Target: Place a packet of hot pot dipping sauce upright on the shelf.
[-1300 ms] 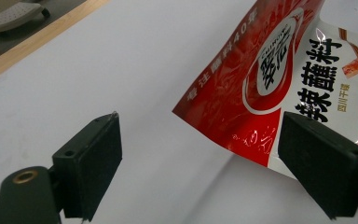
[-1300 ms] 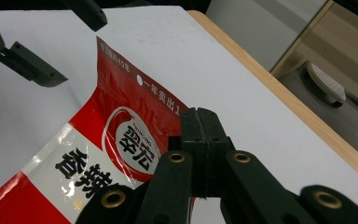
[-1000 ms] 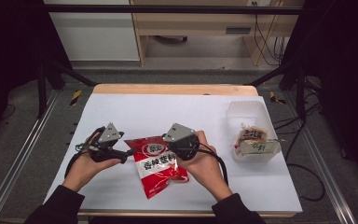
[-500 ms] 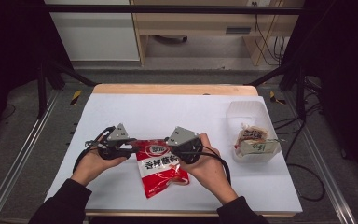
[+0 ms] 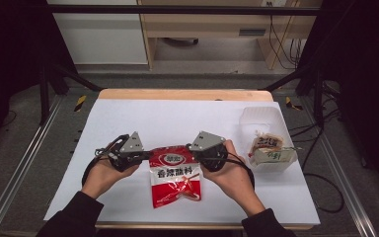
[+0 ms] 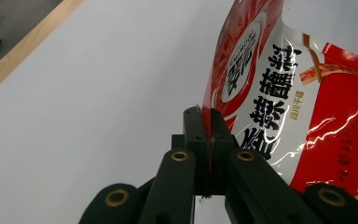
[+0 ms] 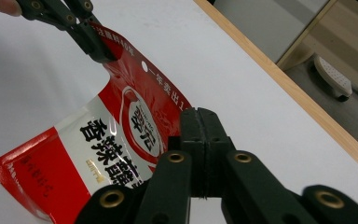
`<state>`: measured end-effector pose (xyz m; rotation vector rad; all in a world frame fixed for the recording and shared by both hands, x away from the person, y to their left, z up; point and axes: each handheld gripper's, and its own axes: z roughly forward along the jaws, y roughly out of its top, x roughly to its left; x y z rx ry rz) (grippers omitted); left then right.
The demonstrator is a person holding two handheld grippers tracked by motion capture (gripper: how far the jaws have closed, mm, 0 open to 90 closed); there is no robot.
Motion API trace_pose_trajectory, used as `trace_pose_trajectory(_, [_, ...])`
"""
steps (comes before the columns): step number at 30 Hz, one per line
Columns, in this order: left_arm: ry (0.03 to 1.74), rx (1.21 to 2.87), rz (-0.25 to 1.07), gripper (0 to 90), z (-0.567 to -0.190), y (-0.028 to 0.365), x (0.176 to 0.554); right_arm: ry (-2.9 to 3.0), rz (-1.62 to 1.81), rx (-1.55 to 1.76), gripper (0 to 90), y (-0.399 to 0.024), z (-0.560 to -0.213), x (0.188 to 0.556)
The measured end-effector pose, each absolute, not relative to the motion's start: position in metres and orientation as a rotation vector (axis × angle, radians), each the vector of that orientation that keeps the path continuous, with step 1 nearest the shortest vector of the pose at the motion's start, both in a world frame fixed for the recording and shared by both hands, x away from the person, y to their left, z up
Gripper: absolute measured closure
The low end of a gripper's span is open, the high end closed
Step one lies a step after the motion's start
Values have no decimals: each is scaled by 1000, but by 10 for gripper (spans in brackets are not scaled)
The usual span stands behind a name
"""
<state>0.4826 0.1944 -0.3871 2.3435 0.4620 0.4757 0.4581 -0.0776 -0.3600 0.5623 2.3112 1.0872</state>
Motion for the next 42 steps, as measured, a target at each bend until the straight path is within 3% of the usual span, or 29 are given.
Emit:
trace_pose_trajectory(8, [420, 2335, 513, 900, -378, 193, 477, 2354, 984, 527, 521, -87, -358, 463])
trace_pose_trajectory(11, [412, 2332, 526, 900, -375, 193, 476, 2381, 968, 532, 464, -89, -359, 467])
trace_pose_trajectory(18, [377, 2326, 543, 900, -365, 190, 473, 2509, 942, 508, 438, -83, -362, 476])
trace_pose_trajectory(24, [356, 2314, 554, 900, -357, 189, 470, 2595, 920, 460, 518, -77, -358, 480])
trace_pose_trajectory(31, [348, 2302, 544, 900, -353, 189, 469, 2639, 874, 455, 768, -74, -354, 482])
trace_pose_trajectory(38, [353, 2297, 528, 900, -353, 190, 470, 2658, 847, 451, 884, -71, -354, 482])
trace_pose_trajectory(42, [369, 2274, 501, 898, -352, 193, 470, 2649, 835, 435, 895, -69, -352, 480])
